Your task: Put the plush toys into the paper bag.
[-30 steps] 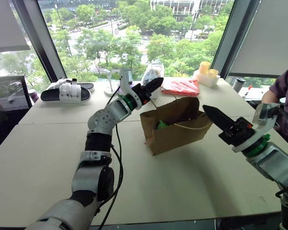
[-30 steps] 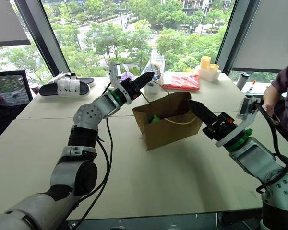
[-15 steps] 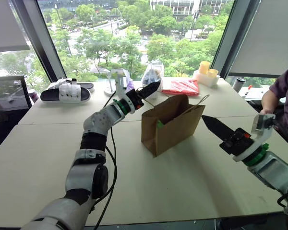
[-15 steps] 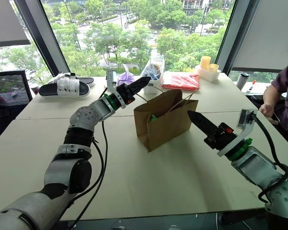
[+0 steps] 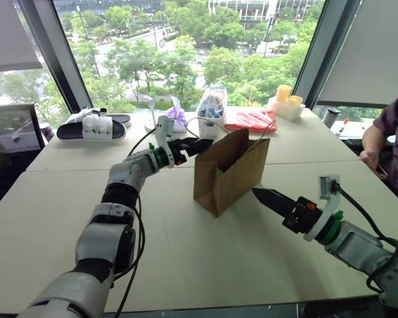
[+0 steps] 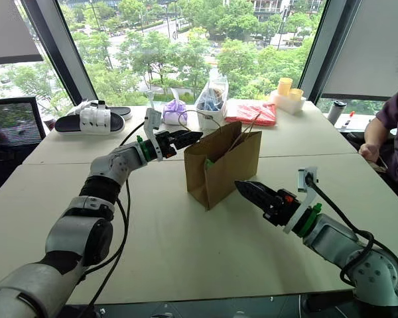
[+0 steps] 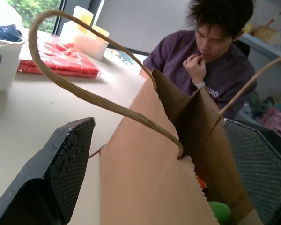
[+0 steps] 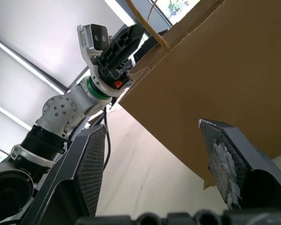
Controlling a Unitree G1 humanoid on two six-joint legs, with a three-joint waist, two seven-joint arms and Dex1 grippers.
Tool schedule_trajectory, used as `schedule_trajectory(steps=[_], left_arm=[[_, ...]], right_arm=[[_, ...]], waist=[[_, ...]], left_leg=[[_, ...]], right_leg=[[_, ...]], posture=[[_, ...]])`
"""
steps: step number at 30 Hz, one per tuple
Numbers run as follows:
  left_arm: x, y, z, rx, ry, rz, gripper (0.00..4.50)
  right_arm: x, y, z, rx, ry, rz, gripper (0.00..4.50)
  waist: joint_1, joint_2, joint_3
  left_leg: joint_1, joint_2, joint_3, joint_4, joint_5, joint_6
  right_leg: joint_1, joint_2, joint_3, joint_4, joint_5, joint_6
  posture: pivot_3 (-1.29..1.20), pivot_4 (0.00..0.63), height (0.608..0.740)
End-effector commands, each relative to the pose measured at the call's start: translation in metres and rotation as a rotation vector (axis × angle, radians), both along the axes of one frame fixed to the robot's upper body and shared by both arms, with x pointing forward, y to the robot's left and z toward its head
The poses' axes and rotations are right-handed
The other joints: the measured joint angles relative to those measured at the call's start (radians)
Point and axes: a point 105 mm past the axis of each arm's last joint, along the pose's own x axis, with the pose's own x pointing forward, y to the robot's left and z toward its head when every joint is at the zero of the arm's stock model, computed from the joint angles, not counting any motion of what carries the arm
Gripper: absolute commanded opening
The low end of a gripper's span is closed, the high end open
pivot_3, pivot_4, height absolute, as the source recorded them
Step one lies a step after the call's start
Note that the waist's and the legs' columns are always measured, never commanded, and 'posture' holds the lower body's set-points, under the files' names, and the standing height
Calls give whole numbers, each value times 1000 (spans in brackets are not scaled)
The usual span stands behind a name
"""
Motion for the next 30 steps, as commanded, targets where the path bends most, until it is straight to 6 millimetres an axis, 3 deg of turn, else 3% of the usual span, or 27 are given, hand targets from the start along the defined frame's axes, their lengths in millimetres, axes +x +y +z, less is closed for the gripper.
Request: schedule_trajectory(steps=[1,4,7,12,19,25,30], left_arm=[[-1,9,19,-102,-14,-13,4500],[-7,25,21,-146,-19,-23,4500],[-22,40,18,-143,-45,-56,4500],[-45,54,1,-26,-85,-40,4500],[-69,33,-2,98,-227,-16,4500],[-83,-2,-21,266,-341,-83,4500],[-93,-15,-32,290,-344,-128,4500]], right_arm=[[3,5,6,6,-40,4,3391],[7,11,3,-18,-44,9,3391],[14,14,4,-42,-68,-13,2644],[24,24,-2,-95,-67,7,137],[47,38,-2,-130,-62,23,57],[59,49,2,-141,-83,61,57],[62,55,3,-145,-91,71,57]], waist=[[-3,0,0],[-12,0,0],[-25,0,0],[-25,0,0],[-11,0,0],[-7,0,0],[-14,0,0]], left_leg=[[0,0,0,0,0,0],[0,0,0,0,0,0],[0,0,-1,-1,0,0],[0,1,-3,-1,0,-1],[-1,1,-4,0,1,-2],[-1,0,-1,-1,1,-2],[-1,1,0,-2,1,-2]], right_leg=[[0,0,0,0,0,0],[0,0,0,1,0,0],[-1,0,0,2,0,0],[-5,0,1,5,0,0],[-4,-1,1,4,0,-1],[-4,-1,2,2,0,-1],[-4,-1,1,2,0,-1]], posture=[[0,150,740],[0,150,740],[0,150,740],[0,150,740],[0,150,740],[0,150,740],[0,150,740]])
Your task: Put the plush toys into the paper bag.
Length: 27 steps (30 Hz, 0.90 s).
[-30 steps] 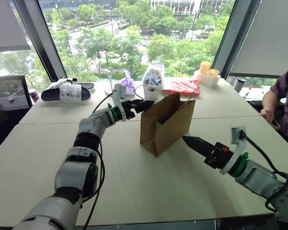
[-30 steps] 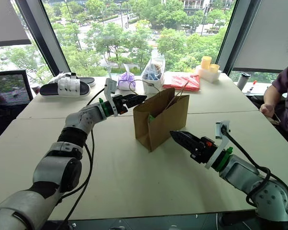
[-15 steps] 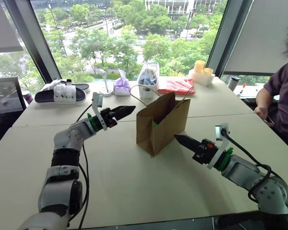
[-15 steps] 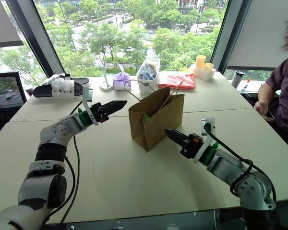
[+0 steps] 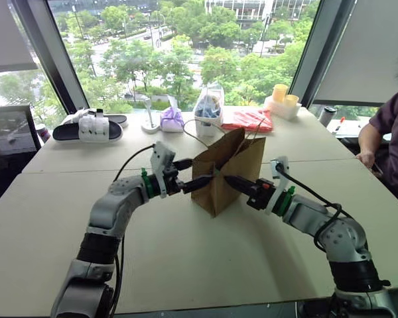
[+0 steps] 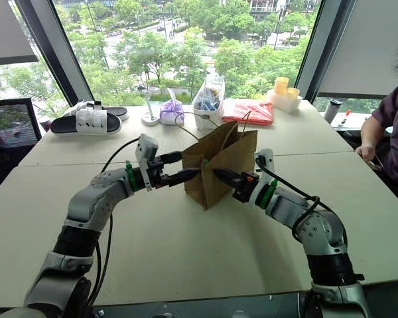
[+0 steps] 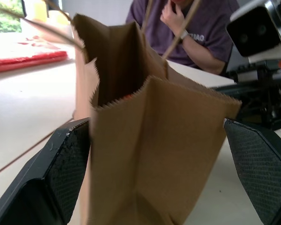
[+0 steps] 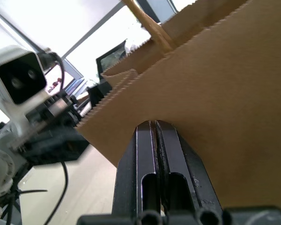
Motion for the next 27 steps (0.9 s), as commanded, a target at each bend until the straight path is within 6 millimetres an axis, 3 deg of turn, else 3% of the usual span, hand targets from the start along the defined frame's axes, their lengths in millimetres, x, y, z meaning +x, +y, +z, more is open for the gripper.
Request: schedule_trajectory(steps=[1,16,20,25,27], left_arm=[[-8,-8,11,-11,-61,-26,4500],[8,-36,-8,77,-102,150,4500],[9,-40,-9,53,-83,172,3261],[13,-40,-11,61,-86,199,776],[15,-40,-8,56,-93,204,19]], right_arm=[[1,4,8,10,-35,8,57],[3,5,13,45,-49,-20,57],[-2,6,19,66,-60,2,0],[-14,4,27,103,-75,49,0],[-25,-1,32,143,-83,73,0]], waist=[[-6,0,0],[-9,0,0],[-8,0,0],[-12,1,0],[-9,0,0]], left_leg=[[0,0,0,0,0,0],[0,0,0,0,0,0],[0,0,0,1,0,0],[1,0,0,0,0,0],[1,0,0,0,0,0]], right_leg=[[0,0,0,0,0,0],[0,0,0,0,0,0],[1,0,0,0,0,0],[0,1,0,1,0,0],[0,1,0,1,0,0]], posture=[[0,150,740],[0,150,740],[0,150,740],[0,150,740],[0,150,740]])
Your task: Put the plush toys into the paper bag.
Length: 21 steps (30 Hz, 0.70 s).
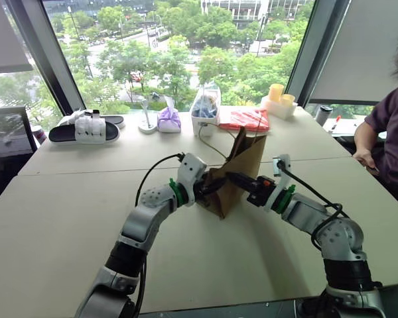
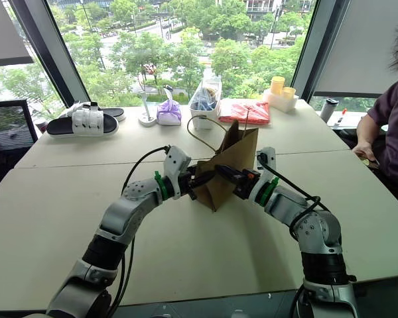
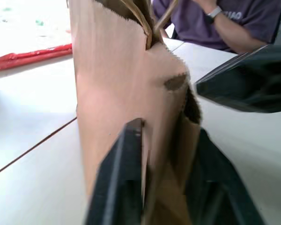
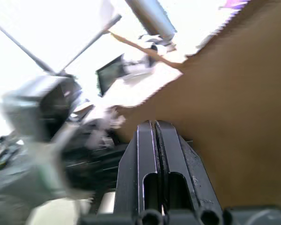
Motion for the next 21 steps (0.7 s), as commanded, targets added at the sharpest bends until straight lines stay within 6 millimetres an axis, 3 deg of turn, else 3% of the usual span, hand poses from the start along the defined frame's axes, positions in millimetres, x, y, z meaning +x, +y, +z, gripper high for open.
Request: schedule_trajectory(steps=[1,6,13,21], left_arm=[[2,1,13,-16,-47,4,19],[-16,-1,44,-146,-74,-194,19],[-13,22,60,-17,-84,-470,19],[8,34,40,175,-73,-571,19]], right_arm=[[-23,-6,23,97,-66,64,0],[-44,-21,23,147,-55,78,0],[-58,-30,13,135,-13,70,0],[-96,-38,-2,91,46,82,0]], waist=[[5,0,0],[4,0,0],[-1,1,0],[3,0,0]], left_leg=[[0,0,0,0,0,0],[-1,-1,-1,1,0,0],[0,0,1,1,0,1],[0,0,0,1,-1,3]], right_leg=[[0,0,0,0,0,0],[1,-1,0,-2,0,0],[1,1,0,-1,0,0],[3,0,-1,-3,0,0]], posture=[[0,150,740],[0,150,740],[0,150,740],[0,150,740]])
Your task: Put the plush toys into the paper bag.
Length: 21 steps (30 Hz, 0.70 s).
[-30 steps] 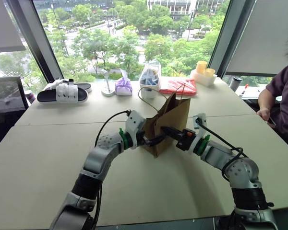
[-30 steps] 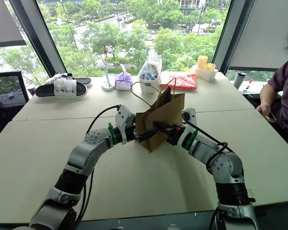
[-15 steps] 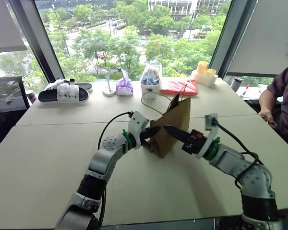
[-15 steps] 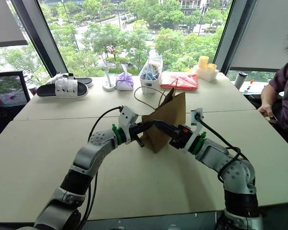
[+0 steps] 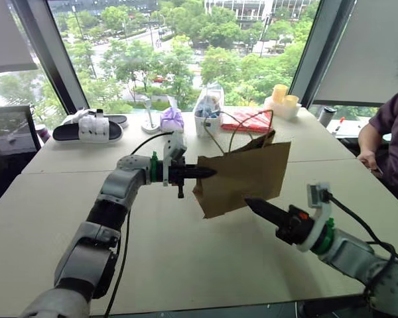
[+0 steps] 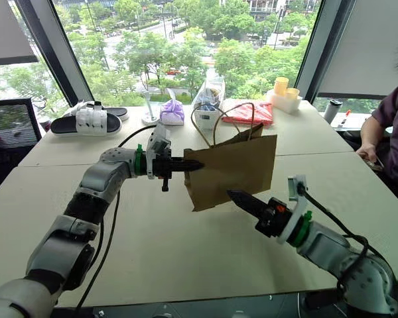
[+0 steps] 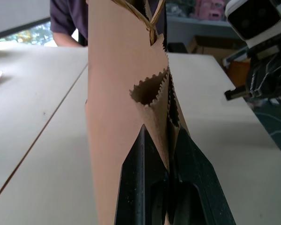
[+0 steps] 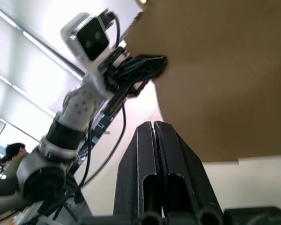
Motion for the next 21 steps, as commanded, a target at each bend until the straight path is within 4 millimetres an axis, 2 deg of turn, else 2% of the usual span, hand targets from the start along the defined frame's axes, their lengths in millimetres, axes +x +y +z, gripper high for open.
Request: schedule_trajectory(steps=[1,4,6,9,12,16,19,20,21], left_arm=[[6,-2,3,41,-67,-44,19],[13,-3,-3,67,-77,-56,19],[20,-5,5,25,-67,-38,19],[20,-5,0,86,-84,-69,19],[21,-5,-5,131,-102,-82,801],[23,-5,-4,135,-123,-69,2835],[29,-3,-1,133,-161,-18,4192],[31,-1,-1,148,-173,2,4461],[34,4,1,158,-194,28,4461]], right_arm=[[-19,1,12,3,-51,29,0],[-28,-4,5,-26,-17,-6,0],[-28,-5,4,-27,-13,-23,0],[-26,-1,0,-35,-4,-12,0],[-21,0,-1,-41,-1,-10,0],[-17,2,-3,-52,1,-2,0],[-14,4,-4,-60,3,11,0],[-14,4,-4,-61,2,15,0],[-13,5,-4,-64,2,22,0]], waist=[[1,0,0],[1,-1,0],[1,-1,1],[-3,-2,1],[-5,-1,1],[-2,-2,1],[0,-2,1],[0,-2,1],[0,-2,1]], left_leg=[[0,0,0,0,0,0],[0,0,0,0,0,0],[0,0,0,1,0,0],[1,0,0,1,0,0],[2,1,0,0,0,1],[1,0,0,1,0,1],[1,0,-1,1,0,1],[1,0,-1,1,0,1],[1,0,-1,1,0,1]], right_leg=[[0,0,0,0,0,0],[1,0,-1,0,0,0],[1,0,-1,0,0,0],[2,0,-1,0,0,0],[2,0,-1,1,0,1],[1,0,-1,1,0,1],[1,0,-1,1,0,1],[2,0,-1,1,0,1],[2,0,-1,1,0,1]], posture=[[0,150,740],[0,150,740],[0,150,740],[0,150,740],[0,150,740],[0,150,740],[0,150,740],[0,150,740],[0,150,740]])
